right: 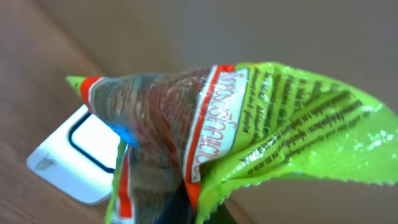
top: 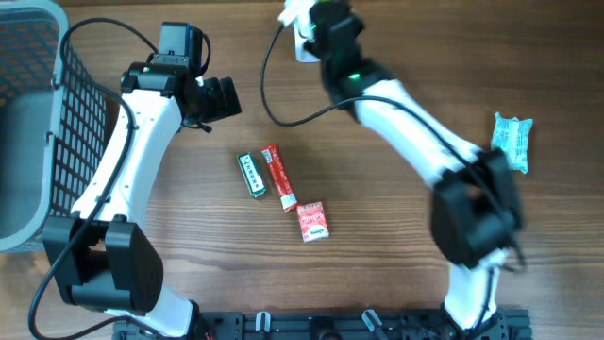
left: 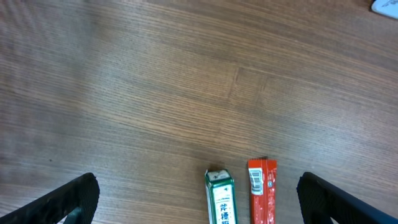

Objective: Scan the item barcode
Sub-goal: 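Carry the green snack bag right and drop it beside the wipes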

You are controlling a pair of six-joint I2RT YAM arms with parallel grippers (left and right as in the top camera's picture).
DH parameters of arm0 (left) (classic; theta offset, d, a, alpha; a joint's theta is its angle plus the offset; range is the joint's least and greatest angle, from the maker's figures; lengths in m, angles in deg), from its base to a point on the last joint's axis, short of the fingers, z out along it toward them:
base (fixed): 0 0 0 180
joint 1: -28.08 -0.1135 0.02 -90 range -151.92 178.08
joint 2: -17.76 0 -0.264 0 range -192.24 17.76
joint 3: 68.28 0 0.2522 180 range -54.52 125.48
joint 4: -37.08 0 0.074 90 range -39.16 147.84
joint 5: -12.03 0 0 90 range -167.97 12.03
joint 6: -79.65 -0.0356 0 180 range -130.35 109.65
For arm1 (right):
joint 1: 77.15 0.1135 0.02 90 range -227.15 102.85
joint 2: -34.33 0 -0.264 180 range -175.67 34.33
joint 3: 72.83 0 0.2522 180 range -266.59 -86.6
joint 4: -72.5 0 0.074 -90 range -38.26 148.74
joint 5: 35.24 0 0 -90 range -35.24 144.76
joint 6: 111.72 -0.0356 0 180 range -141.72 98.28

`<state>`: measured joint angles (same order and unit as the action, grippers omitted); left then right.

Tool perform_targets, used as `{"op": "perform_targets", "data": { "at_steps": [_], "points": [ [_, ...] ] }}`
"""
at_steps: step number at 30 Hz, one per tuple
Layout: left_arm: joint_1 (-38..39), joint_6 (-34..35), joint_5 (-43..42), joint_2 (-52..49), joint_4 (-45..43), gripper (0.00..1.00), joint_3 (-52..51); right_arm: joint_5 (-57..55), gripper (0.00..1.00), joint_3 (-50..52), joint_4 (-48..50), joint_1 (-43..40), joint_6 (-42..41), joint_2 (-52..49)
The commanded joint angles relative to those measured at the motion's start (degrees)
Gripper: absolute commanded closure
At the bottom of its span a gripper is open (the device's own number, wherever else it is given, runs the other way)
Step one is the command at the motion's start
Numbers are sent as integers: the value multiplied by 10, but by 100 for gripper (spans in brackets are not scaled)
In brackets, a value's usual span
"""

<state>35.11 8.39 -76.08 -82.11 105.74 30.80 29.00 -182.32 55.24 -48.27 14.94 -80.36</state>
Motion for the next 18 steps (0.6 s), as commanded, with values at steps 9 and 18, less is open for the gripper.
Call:
{"op": "perform_targets", "data": {
  "at_steps": [9, 18],
  "points": [
    [-1, -3, 8, -3, -1, 0, -3, 142, 91, 42, -605, -110, -394, 127],
    [-1, -3, 8, -3, -1, 0, -3, 117, 86, 216, -508, -221, -419, 127]
  ]
}}
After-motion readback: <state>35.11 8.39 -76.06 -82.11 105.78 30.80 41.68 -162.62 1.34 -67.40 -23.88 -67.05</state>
